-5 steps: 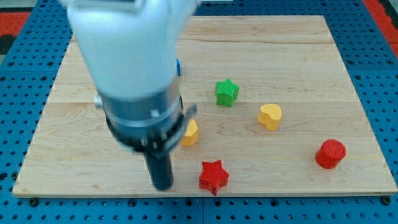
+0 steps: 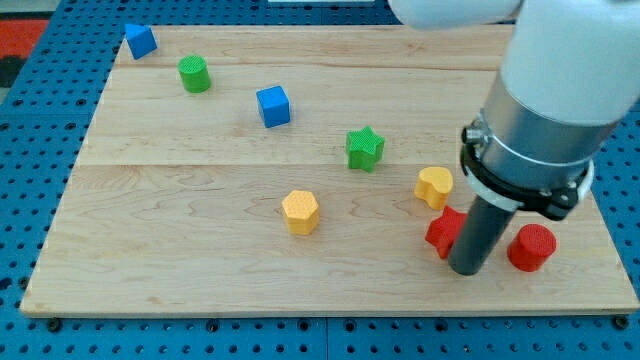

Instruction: Place the red star and yellow hexagon in a diagonal line

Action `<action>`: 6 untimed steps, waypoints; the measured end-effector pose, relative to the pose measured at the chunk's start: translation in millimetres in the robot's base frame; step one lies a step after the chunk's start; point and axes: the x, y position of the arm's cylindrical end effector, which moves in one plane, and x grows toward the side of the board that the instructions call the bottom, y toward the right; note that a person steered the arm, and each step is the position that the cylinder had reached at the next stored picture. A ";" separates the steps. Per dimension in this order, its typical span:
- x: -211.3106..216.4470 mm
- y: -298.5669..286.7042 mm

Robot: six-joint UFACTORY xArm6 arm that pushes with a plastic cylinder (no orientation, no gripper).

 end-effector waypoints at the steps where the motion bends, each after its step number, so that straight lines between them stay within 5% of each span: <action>1: 22.7 -30.7; 2: -11.4 -28.4; 6: -19.9 -2.3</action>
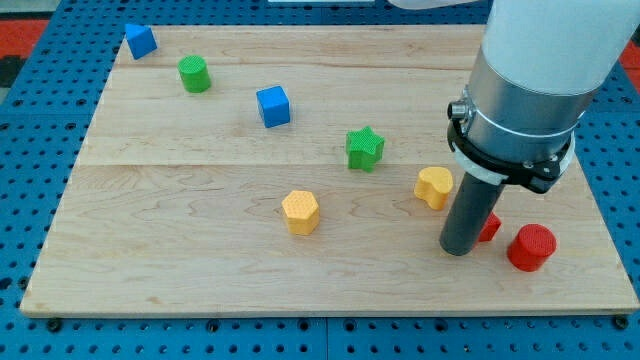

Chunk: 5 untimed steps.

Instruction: Place the red star and yellow hexagon in a diagonal line

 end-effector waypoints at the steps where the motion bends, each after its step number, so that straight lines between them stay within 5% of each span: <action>1: 11.2 -65.7; 2: 7.0 -150.5; 5: -88.2 -149.2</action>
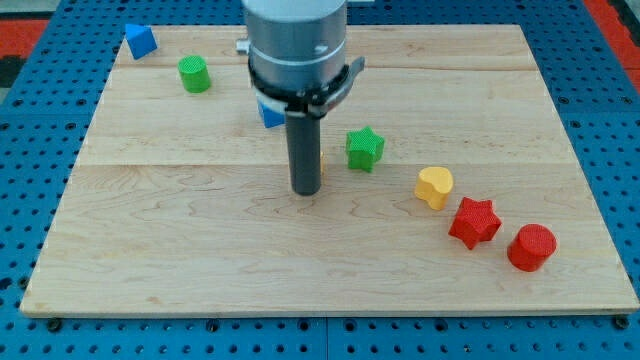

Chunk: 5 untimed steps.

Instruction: Place the red star and yellow hexagon in a diagonal line

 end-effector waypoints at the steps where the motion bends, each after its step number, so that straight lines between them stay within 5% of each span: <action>1: -40.2 0.4; 2: -43.4 -2.6; 3: 0.1 -3.0; 4: 152.6 51.1; 5: 154.0 56.6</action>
